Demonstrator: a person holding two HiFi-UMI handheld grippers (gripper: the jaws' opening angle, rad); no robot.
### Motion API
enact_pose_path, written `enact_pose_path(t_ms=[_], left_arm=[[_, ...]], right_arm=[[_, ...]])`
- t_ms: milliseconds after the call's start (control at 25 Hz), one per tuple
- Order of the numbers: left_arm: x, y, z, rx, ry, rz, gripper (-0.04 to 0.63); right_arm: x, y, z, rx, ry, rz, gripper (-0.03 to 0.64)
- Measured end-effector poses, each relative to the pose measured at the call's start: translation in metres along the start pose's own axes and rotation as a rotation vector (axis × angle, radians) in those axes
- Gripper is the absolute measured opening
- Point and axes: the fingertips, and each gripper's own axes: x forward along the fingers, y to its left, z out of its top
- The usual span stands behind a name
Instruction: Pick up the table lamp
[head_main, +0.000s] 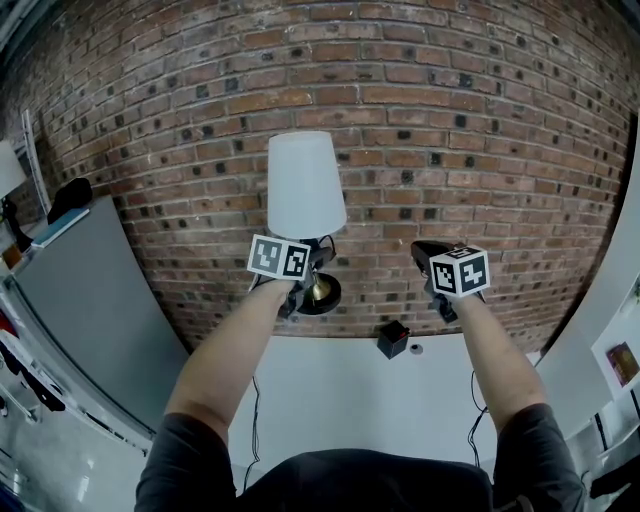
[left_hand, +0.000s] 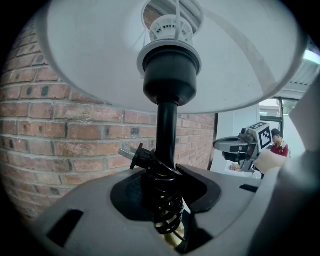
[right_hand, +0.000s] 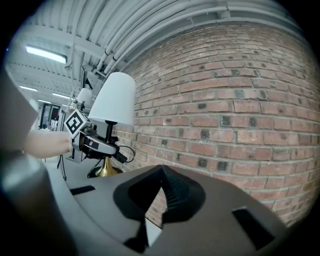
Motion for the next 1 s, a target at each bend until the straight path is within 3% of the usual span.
enact_pose_path(t_ms=[1000], left_arm=[[-0.0009,0.0025,-0.0062,-0.011,0.015,0.014,0.133]], right_arm=[[-0.0031,0.0071,-0.0009,-0.006,0.021,0.014,-0.009]])
